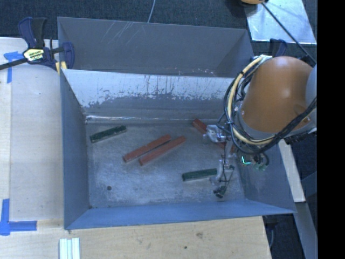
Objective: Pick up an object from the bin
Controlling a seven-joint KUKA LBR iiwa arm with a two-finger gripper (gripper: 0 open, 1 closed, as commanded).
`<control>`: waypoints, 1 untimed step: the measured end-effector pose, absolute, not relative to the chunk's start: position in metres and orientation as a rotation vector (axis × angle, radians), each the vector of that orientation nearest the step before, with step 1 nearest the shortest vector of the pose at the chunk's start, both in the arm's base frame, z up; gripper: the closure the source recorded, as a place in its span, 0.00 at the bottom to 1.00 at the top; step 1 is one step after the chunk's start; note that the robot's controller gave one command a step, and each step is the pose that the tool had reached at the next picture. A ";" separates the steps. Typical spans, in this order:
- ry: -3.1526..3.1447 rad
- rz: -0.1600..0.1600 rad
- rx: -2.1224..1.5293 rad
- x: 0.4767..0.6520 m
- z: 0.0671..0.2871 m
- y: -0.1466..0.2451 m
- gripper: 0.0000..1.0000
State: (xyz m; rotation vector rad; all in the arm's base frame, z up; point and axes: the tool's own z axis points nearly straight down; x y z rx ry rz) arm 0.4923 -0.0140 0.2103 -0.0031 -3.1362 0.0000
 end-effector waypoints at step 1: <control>-3.145 0.001 -0.003 0.494 0.214 -0.014 0.00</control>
Offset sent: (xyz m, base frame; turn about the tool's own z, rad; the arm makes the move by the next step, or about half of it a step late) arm 0.0003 -0.0040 -0.1386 -0.0262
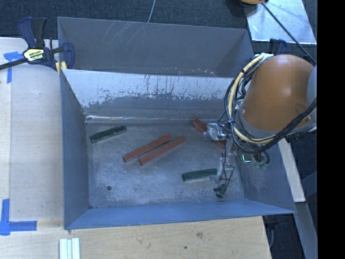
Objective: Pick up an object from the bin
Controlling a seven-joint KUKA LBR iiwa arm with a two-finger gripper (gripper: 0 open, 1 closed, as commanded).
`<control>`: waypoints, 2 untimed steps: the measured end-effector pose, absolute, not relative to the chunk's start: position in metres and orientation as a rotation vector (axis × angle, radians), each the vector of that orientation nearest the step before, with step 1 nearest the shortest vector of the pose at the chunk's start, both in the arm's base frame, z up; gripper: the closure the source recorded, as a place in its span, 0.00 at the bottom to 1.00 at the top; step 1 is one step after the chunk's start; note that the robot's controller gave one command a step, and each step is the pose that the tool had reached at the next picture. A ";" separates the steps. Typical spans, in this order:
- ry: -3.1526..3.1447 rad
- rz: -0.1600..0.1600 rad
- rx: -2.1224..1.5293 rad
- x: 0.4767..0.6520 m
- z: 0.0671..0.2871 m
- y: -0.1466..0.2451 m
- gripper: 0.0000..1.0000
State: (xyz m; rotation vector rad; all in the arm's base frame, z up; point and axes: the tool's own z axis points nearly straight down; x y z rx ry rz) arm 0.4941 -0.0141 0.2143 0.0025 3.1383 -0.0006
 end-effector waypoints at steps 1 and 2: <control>3.132 -0.001 -0.012 0.495 0.163 -0.016 0.00; 3.141 0.001 0.019 0.543 0.074 -0.006 1.00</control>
Offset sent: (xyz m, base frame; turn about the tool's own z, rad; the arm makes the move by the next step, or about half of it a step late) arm 0.0481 0.0077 -0.1418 0.0120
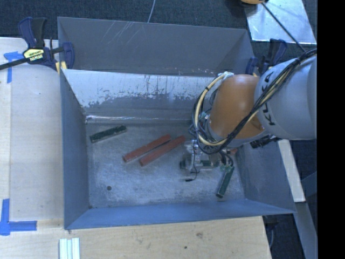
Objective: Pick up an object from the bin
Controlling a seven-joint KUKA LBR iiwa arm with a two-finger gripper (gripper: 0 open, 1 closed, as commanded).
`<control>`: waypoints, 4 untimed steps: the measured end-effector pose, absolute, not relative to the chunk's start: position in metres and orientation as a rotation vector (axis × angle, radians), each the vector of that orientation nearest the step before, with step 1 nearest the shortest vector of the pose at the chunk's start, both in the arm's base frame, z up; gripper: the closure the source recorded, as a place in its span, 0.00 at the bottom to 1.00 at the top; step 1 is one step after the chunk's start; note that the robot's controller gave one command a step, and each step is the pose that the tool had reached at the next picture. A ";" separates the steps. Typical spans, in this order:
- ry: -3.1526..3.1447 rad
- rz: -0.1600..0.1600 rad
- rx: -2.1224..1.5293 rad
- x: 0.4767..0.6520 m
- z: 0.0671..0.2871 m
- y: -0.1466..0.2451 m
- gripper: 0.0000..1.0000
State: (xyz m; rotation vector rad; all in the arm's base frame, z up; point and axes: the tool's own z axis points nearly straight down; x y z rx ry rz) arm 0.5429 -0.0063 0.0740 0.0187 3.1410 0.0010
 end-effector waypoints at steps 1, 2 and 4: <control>3.141 0.001 0.018 0.543 0.074 -0.006 1.00; 3.125 -0.002 0.139 0.571 0.272 -0.057 1.00; 3.147 0.003 0.011 0.531 0.155 -0.007 0.00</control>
Offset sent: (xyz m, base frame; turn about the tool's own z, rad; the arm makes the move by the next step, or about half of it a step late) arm 0.0258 -0.0493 0.1923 0.0741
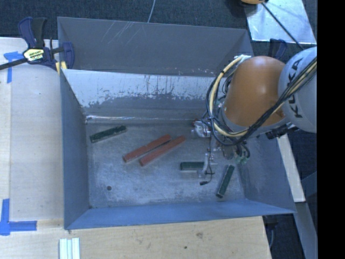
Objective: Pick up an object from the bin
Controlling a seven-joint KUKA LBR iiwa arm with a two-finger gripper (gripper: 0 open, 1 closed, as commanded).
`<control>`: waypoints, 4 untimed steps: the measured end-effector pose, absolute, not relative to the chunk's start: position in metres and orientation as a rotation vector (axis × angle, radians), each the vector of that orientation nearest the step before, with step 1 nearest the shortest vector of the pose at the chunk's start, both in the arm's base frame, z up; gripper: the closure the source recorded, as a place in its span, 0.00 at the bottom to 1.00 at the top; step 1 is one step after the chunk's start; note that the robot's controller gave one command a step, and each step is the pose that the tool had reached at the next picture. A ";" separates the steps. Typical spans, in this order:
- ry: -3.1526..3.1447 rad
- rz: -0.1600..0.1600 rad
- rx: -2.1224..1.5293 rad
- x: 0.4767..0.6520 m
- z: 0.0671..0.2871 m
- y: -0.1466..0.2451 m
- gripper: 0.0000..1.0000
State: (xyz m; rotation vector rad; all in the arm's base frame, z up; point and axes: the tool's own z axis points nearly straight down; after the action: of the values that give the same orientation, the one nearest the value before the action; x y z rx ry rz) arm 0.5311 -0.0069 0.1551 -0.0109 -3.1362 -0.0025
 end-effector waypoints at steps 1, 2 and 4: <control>-3.145 0.000 -0.014 0.533 0.159 -0.009 0.00; -3.128 0.001 0.338 0.542 0.072 -0.030 1.00; -3.126 0.001 0.344 0.539 0.071 -0.030 0.00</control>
Offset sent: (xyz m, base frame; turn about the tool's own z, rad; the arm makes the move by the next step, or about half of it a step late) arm 0.0089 -0.0227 -0.0851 -0.2236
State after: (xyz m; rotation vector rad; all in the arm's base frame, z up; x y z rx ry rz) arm 0.5394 -0.0295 0.0714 0.3440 -3.1256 0.0008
